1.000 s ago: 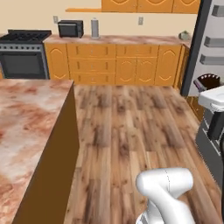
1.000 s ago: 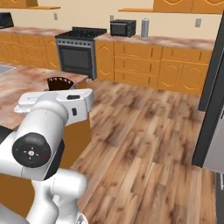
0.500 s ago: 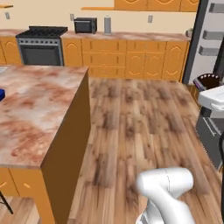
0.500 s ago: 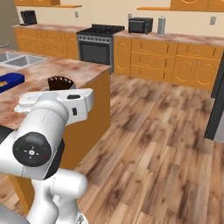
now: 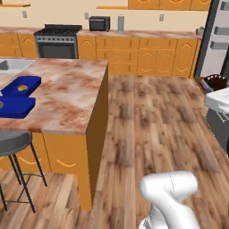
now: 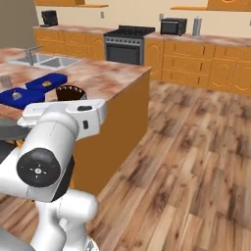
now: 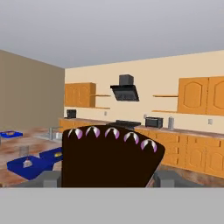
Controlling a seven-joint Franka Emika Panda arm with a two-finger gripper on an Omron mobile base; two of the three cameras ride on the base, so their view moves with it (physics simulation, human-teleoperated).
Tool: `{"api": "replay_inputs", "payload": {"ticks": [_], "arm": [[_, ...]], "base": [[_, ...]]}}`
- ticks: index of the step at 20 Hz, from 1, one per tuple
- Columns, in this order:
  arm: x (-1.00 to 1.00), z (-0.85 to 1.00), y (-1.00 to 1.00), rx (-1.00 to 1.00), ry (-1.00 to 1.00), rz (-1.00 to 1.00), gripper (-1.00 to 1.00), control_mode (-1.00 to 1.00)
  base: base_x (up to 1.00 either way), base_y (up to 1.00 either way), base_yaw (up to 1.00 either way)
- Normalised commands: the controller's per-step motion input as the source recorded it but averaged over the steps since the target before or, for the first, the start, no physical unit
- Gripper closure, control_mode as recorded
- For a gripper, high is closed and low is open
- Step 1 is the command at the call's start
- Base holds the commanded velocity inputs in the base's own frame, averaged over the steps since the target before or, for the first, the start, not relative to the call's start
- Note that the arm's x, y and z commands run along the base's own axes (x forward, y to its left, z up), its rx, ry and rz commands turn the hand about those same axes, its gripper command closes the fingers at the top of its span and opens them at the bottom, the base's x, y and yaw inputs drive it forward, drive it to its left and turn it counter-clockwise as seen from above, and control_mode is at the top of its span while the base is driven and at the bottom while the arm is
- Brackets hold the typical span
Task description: Take the cakes from the fridge and place them on the empty tray on the dining counter.
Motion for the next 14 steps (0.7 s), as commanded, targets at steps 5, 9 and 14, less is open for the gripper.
{"api": "replay_inputs", "payload": {"ticks": [5,9,14], "arm": [[0.0,0.0,0.0,0.0,0.0,0.0,1.0,1.0],[0.0,0.0,0.0,0.0,0.0,0.0,1.0,1.0],[0.0,0.0,0.0,0.0,0.0,0.0,1.0,1.0]], "base": [[-0.3,1.0,0.0],[0.19,1.0,0.0],[0.36,1.0,0.0]]}}
